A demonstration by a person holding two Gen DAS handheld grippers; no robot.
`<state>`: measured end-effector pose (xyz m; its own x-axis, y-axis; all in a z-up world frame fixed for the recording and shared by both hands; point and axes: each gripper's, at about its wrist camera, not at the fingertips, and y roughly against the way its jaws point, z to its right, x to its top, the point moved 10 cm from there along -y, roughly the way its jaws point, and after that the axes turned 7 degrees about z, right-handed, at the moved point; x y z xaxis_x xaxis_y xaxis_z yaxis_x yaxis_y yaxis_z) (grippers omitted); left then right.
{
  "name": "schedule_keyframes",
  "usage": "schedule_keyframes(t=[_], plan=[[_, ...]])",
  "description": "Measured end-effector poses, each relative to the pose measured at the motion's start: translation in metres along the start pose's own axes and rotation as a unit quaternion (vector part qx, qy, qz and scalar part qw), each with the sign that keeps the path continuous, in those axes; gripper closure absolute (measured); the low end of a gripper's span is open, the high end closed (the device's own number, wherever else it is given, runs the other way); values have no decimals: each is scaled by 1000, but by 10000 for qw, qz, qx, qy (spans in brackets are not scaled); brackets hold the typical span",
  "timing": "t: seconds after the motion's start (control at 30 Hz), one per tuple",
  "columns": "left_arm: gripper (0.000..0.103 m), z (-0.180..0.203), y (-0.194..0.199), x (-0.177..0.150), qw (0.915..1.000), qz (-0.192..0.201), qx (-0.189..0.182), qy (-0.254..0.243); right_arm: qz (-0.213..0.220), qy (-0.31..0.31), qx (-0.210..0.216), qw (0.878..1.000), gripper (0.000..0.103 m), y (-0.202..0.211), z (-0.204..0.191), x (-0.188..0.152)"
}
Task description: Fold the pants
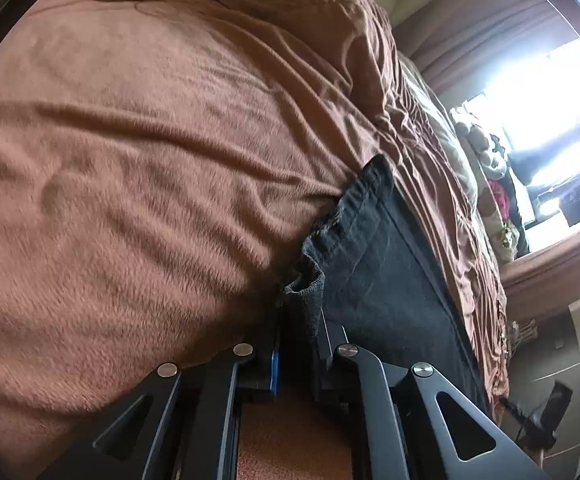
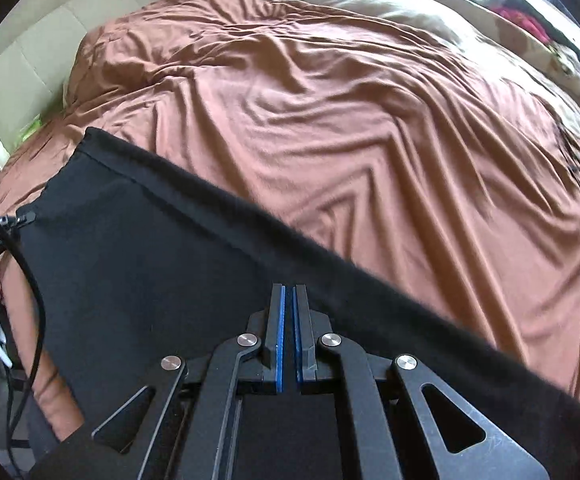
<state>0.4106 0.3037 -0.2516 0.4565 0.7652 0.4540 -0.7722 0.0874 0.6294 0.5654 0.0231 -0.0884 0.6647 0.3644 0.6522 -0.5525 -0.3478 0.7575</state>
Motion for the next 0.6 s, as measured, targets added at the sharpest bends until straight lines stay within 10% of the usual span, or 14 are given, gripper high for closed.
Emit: schedule_keyframes(t=[0.6], plan=[[92, 52, 26, 35, 9976, 262, -599, 215, -280, -789, 414, 9956, 102, 45, -32, -126]])
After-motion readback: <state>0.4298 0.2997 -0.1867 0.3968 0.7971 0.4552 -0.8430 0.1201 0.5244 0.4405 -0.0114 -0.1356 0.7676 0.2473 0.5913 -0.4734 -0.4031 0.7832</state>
